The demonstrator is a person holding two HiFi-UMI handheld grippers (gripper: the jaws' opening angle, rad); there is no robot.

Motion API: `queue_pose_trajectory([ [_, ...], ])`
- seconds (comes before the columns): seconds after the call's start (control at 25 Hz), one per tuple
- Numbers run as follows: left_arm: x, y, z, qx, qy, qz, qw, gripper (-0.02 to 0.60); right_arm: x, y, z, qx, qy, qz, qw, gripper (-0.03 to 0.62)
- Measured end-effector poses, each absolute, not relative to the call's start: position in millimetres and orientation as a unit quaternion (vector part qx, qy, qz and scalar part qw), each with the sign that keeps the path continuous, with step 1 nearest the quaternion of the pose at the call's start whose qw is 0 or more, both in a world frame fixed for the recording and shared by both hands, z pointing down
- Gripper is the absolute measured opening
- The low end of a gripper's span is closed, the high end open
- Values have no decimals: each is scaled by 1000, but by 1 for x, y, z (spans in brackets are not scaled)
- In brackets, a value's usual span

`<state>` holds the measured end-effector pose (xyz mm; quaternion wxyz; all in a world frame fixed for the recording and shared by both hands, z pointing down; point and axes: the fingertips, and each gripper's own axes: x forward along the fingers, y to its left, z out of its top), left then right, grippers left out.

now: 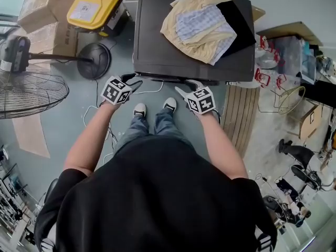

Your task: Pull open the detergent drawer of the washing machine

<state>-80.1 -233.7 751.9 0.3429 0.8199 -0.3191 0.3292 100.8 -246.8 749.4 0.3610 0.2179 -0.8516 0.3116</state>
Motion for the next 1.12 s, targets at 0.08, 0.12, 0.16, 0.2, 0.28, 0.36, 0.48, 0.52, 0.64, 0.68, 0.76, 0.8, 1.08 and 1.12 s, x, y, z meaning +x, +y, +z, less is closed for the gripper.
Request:
queue_pose_trajectory([
  [0.08, -78, -234, 755, 821, -318, 332, 339, 190, 97, -246, 752, 216, -852, 312, 360, 199],
  [0.12, -77, -234, 756, 821, -317, 334, 337, 190, 95, -246, 753, 216, -853, 311, 360, 199],
  [0.16, -76, -235, 757, 821, -317, 336, 336, 190, 93, -247, 753, 217, -854, 309, 359, 199],
  [0.2, -76, -235, 758, 821, -317, 338, 335, 190, 91, -247, 754, 218, -854, 308, 357, 198],
  [0.28, -76, -235, 760, 821, -316, 340, 333, 190, 88, -247, 755, 221, -855, 305, 356, 196],
  [0.36, -76, -235, 761, 821, -316, 341, 330, 189, 85, -248, 755, 224, -857, 300, 353, 190],
  [0.48, -76, -234, 763, 821, -318, 346, 325, 186, 84, -249, 756, 231, -859, 290, 353, 176],
  [0.52, -75, -234, 764, 821, -318, 348, 322, 186, 84, -250, 756, 234, -859, 286, 353, 168],
  [0.64, -74, -235, 766, 820, -322, 354, 314, 183, 86, -253, 758, 244, -859, 277, 355, 139],
  [0.68, -75, -236, 766, 820, -323, 354, 313, 181, 86, -254, 758, 247, -859, 274, 356, 130],
  [0.76, -75, -235, 766, 819, -326, 353, 313, 172, 87, -254, 759, 251, -858, 266, 359, 113],
  [0.8, -75, -235, 766, 819, -328, 353, 313, 172, 87, -254, 759, 253, -858, 263, 361, 102],
  [1.08, -75, -235, 767, 816, -337, 361, 301, 161, 88, -256, 759, 252, -861, 248, 365, 72],
  [1.12, -75, -235, 767, 815, -337, 363, 300, 157, 87, -255, 759, 249, -862, 246, 366, 72],
])
